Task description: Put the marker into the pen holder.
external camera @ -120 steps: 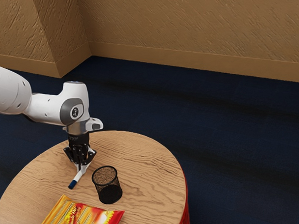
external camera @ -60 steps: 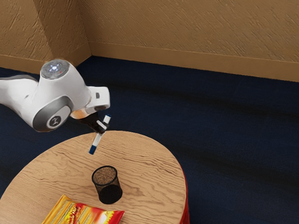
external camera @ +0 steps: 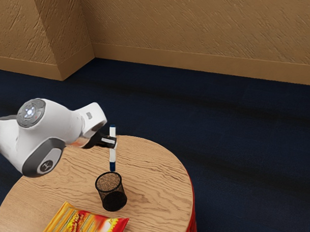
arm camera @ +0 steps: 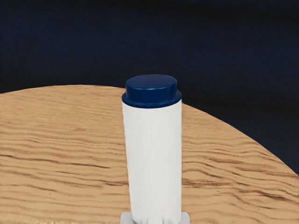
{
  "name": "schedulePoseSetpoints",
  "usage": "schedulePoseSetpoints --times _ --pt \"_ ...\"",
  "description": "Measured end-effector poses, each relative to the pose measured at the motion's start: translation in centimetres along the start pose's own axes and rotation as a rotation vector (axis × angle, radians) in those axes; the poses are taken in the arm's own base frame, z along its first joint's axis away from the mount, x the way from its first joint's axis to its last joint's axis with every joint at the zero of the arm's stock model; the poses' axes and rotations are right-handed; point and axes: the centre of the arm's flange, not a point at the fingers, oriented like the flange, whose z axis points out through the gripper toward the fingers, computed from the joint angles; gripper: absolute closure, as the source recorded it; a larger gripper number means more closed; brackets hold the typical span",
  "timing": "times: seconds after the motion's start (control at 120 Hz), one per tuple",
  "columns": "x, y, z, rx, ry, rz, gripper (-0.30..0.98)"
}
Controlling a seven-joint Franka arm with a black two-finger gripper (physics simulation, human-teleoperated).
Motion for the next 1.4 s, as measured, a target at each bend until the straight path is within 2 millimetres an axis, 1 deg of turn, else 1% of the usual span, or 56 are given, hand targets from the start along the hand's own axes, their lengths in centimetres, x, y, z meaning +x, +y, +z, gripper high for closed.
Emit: schedulePoseSetpoints --times 0.142,0.2,0.267,0.4,0.5,0.592,0.708,0.825,0.892,0.967,1.0,1.033,1.058,1.092,1.133,1.175,1.2,1.217,1.242,1.283,1.308,1.35,1.4 --pt "-0.7 -0.3 0.2 0.004 -0.009 -0.060 0.79" --pt "-1.1 -1.1 0.4 0.017 -0.018 -0.090 0.79" --pt "-1.5 -1.5 0.5 0.027 -0.029 -0.113 0.79" --pt "-2.1 -1.8 0.7 0.039 -0.051 -0.145 0.79" --pt "-2.5 -2.3 1.3 0.052 -0.074 -0.174 0.79" --pt "-2.9 -2.4 1.9 0.057 -0.094 -0.189 0.79" --pt "-3.0 -2.4 2.0 0.060 -0.102 -0.204 0.79" --pt "-3.1 -1.4 2.0 0.067 -0.121 -0.190 0.54" --pt "-3.2 -1.2 2.0 0.071 -0.130 -0.190 0.40" --pt "-3.3 -1.2 2.0 0.077 -0.139 -0.193 0.28" --pt "-2.9 -1.2 1.7 0.082 -0.139 -0.196 0.24" --pt "-1.4 -2.4 1.4 0.099 -0.132 -0.233 0.20" --pt "0.7 -3.3 0.9 0.106 -0.117 -0.264 0.18" --pt "4.9 -3.7 -0.4 0.108 -0.088 -0.291 0.15" --pt "10.3 -3.8 -2.7 0.109 -0.067 -0.322 0.13" --pt "17.0 -4.1 -5.8 0.101 -0.051 -0.363 0.10" --pt "20.6 -4.2 -7.7 0.097 -0.048 -0.373 0.09" --pt "22.7 -4.3 -8.9 0.098 -0.048 -0.373 0.09" --pt "25.0 -4.6 -10.1 0.104 -0.058 -0.367 0.08" --pt "27.7 -4.7 -11.4 0.121 -0.088 -0.343 0.06" --pt "28.7 -4.8 -11.9 0.134 -0.112 -0.330 0.06" --pt "29.6 -4.9 -12.6 0.154 -0.152 -0.310 0.05" --pt "30.2 -5.0 -13.2 0.176 -0.200 -0.291 0.04"
